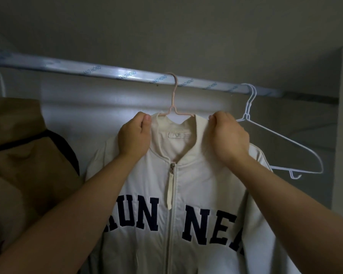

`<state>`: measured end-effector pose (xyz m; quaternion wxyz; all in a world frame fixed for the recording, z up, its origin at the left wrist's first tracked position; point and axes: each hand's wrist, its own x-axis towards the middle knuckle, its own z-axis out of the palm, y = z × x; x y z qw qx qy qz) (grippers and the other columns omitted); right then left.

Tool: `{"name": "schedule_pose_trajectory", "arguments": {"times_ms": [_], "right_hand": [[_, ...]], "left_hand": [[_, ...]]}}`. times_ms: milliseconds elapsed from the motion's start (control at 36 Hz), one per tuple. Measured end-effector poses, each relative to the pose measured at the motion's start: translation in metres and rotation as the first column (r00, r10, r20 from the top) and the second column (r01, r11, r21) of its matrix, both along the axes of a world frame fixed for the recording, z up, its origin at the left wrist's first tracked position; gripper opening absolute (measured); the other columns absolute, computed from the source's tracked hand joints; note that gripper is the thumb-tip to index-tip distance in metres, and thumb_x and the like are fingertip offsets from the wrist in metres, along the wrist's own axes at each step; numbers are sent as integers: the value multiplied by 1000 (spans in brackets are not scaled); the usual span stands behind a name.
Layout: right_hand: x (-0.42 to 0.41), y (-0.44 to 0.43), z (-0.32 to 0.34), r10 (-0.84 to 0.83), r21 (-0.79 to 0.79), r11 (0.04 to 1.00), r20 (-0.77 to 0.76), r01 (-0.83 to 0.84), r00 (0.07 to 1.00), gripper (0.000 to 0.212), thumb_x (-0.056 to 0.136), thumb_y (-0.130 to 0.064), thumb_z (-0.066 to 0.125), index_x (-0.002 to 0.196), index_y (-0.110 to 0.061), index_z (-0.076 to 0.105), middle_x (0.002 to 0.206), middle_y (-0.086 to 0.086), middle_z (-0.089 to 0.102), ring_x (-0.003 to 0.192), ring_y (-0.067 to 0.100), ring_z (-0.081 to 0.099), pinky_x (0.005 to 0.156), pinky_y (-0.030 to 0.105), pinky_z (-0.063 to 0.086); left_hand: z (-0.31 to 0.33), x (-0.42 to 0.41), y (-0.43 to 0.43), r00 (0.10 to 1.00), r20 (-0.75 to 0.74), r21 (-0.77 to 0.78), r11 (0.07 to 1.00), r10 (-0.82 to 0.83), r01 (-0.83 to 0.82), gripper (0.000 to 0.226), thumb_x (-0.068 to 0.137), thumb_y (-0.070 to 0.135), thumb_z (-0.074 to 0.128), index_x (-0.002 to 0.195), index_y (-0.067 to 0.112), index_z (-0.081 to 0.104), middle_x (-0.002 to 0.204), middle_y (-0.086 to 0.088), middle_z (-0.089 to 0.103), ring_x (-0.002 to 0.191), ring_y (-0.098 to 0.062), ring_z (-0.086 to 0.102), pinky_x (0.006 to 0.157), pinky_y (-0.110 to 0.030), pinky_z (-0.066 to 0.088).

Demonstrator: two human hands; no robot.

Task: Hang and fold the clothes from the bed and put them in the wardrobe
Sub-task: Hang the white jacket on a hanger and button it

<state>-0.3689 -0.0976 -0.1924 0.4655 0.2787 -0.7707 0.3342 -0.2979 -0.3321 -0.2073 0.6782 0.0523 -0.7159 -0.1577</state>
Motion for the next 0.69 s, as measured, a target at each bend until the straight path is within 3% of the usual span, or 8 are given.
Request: {"name": "schedule_pose_trajectory", "arguments": {"times_ms": [111,250,333,417,556,694], "right_hand": [[-3,-13,14,-9,-4,1000,108,10,994,25,107,-33,26,96,-21,45,114,9,61,101,37,59,76,39,33],[-8,-30,32,26,55,998,97,-31,995,23,105,-35,27,95,-23,43,111,10,64,98,36,60,75,39,33],[-15,-26,31,14,90,996,29,-17,999,23,105,-37,26,92,-23,38,102,16,66,85,39,60,69,38,32],[-23,-12,24,-36,122,992,-51,42,998,24,106,-41,23,91,-24,32,88,20,66,67,35,48,63,39,32],[-26,0,11,-50,170,982,-166,79,985,29,106,-47,19,90,-24,29,79,21,66,69,42,61,59,39,34],[-21,-1,5,-64,211,972,-198,107,978,48,102,-59,13,90,-23,42,81,13,67,74,40,62,62,38,34]], "left_hand": [[3,0,1,1000,12,9,1000,5,-5,36,98,41,37,77,15,50,63,-2,51,65,-36,54,57,-38,38],[3,-4,1,1000,15,32,999,-13,12,33,97,43,36,72,21,38,62,-2,48,66,-38,54,58,-40,39],[2,-5,-1,999,34,41,999,-22,20,40,97,46,36,65,22,32,58,0,44,65,-38,54,58,-41,41],[-1,-5,-9,998,64,77,997,1,-6,44,97,49,34,62,22,31,55,5,42,62,-33,51,55,-35,32],[-7,-1,-19,991,101,105,989,90,-100,52,98,55,30,61,20,32,55,6,44,60,-29,47,58,-33,30],[6,0,-11,980,120,85,982,158,-169,56,101,56,29,59,19,38,56,5,47,63,-30,52,60,-33,34]]}}
